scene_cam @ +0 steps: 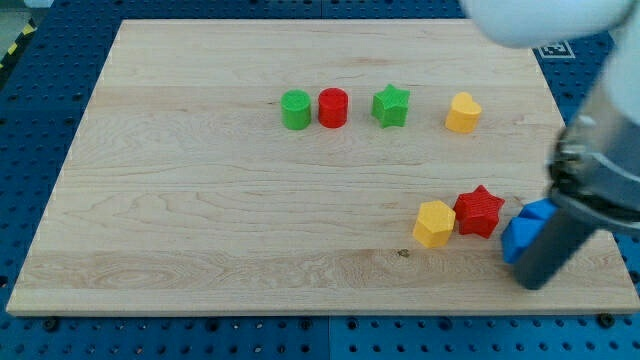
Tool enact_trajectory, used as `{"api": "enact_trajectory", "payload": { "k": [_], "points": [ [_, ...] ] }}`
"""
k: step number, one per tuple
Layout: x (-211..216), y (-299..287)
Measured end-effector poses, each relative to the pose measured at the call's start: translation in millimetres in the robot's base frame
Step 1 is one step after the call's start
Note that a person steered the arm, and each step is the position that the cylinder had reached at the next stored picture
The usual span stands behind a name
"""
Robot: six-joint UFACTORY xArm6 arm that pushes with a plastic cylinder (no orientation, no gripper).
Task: Move the yellow hexagon to the left of the red star
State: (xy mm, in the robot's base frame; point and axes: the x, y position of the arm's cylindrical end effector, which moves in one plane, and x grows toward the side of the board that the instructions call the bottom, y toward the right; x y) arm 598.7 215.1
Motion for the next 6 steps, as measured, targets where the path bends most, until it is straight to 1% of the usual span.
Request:
{"api": "enact_trajectory", "payload": {
  "k": [1,2,4,6],
  "points": [
    [-2.8,24.2],
    [-13.3,1.2],
    [-21.3,-77.3],
    [-50.8,-99.6]
  ]
}}
